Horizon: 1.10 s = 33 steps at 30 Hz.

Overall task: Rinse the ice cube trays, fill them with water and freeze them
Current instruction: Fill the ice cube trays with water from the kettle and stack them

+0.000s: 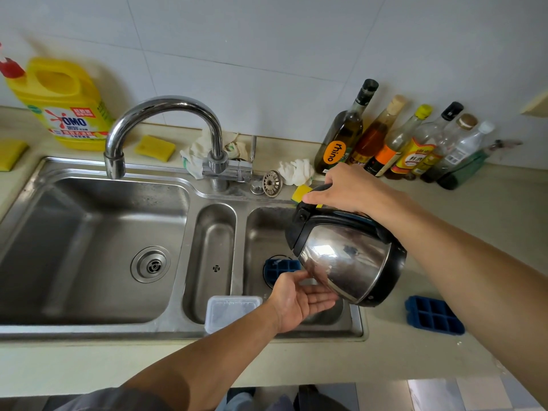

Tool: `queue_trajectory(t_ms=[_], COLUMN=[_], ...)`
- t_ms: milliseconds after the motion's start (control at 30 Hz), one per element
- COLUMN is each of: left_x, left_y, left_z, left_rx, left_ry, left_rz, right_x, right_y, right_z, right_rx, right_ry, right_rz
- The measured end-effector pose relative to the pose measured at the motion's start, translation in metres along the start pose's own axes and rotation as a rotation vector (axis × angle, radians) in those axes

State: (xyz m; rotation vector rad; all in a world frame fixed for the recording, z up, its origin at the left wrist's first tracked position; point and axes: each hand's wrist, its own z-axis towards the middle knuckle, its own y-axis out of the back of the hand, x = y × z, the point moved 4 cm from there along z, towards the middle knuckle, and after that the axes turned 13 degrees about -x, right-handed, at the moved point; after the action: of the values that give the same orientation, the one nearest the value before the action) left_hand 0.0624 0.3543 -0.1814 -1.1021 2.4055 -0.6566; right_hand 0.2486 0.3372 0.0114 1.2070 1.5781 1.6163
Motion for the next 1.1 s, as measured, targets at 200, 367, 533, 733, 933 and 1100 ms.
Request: queue_trajectory(t_ms=[200,367,533,733,933,1100], left_x=[-0.001,0.002,0.006,0.01,0.012,0.013], left_y=[-0.001,-0.008,-0.018,-0.027,-0.033,-0.036], left_z=[0.0,0.0,0.001,0.002,0.004,0.006], left_rx=[0.006,0.011,0.025,0.039,0.045,0.05], left_ry=[0.0,0.008,0.018,0.029,0.03,0.036], left_rz=[-0.005,0.01,0.036,0.052,0.054,0.056], right_x=[0.003,-0.003,-0.013,-0.024,-0.028,-0.03], right_y=[0.002,0.007,0.012,0.016,0.019,0.02], right_z=[-0.001,-0.004,-0.007,-0.012,-0.015,-0.014], right_rx=[0.004,0.0,-0.003,-0.016,-0.019,-0.009], right_ry=[0.012,-0.009,-0.032,-0.06,-0.083,-0.091], right_rz=[-0.01,-0.036,-0.063,-0.074,-0.071,-0.07])
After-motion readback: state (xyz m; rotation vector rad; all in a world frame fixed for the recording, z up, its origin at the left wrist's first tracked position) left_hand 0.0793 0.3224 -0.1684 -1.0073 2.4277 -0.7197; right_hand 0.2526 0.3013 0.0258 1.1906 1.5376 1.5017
